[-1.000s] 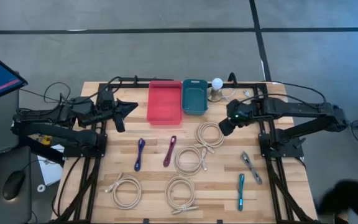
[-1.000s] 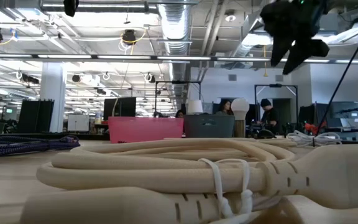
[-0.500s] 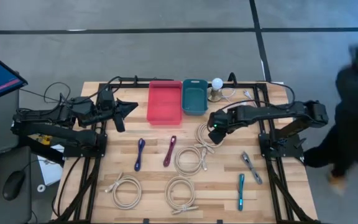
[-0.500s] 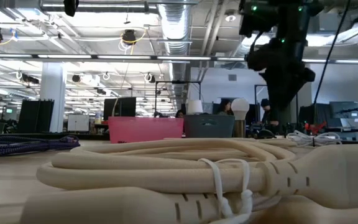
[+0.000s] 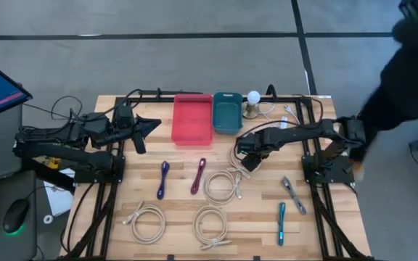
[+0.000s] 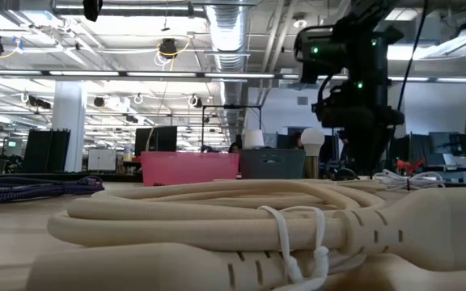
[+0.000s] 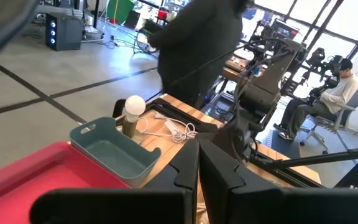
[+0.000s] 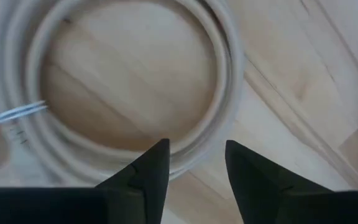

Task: Pick & Place USB Port
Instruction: Put the light brown HDMI cable into the pink bin

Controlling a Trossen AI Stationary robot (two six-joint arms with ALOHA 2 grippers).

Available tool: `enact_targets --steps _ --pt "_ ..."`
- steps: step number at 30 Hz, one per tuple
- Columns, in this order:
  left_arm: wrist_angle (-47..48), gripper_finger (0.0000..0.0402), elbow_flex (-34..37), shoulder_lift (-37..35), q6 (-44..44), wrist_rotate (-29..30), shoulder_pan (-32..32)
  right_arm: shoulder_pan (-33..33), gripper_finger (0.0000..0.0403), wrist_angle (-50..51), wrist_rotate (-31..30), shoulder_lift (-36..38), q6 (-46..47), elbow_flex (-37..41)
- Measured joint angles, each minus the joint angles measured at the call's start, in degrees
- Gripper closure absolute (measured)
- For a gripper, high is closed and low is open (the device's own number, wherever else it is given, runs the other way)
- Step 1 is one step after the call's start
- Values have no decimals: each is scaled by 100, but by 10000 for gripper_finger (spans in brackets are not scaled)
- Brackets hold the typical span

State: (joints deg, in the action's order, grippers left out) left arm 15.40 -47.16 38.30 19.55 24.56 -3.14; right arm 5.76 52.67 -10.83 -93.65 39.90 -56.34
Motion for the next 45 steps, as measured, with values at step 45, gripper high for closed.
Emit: enact_targets --steps 45 --pt "-2 389 0 0 0 0 0 451 402 -791 44 2770 22 626"
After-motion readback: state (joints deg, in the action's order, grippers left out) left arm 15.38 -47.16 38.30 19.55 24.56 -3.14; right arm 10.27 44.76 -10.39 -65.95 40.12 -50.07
